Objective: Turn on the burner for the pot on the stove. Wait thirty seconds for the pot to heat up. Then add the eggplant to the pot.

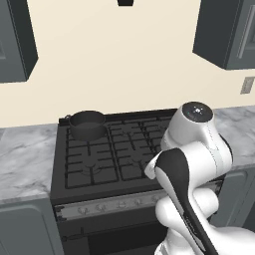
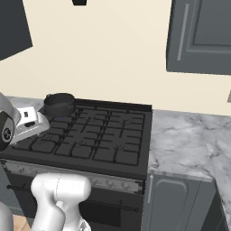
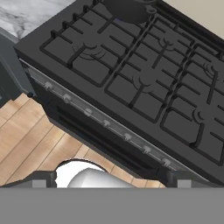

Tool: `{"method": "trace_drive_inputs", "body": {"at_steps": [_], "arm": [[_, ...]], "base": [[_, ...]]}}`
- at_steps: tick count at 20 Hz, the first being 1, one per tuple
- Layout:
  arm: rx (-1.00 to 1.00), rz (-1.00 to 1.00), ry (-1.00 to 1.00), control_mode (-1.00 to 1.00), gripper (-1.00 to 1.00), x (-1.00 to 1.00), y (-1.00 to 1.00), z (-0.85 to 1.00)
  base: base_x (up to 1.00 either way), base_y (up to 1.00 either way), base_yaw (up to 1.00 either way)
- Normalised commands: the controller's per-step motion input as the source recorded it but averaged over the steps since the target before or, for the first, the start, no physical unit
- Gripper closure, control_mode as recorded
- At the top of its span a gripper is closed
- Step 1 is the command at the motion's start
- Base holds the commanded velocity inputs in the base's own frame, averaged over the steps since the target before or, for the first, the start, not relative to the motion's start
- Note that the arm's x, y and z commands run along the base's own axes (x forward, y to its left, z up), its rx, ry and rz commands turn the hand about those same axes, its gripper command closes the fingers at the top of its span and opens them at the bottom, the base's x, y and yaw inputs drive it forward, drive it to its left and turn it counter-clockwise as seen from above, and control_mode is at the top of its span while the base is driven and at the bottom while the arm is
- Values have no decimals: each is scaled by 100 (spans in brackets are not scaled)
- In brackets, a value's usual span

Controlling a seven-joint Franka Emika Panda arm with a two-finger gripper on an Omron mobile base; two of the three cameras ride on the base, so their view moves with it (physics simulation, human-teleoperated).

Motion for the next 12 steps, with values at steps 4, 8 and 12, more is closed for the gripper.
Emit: {"method": "trace_drive_inputs", "body": {"at_steps": [4, 8, 12], "arm": [[0, 0, 0, -100, -100, 0, 0, 0], [0, 0, 0, -100, -100, 0, 0, 0], [0, 0, 0, -100, -100, 0, 0, 0]], "base": [[0, 0, 0], [0, 0, 0], [0, 0, 0]]}}
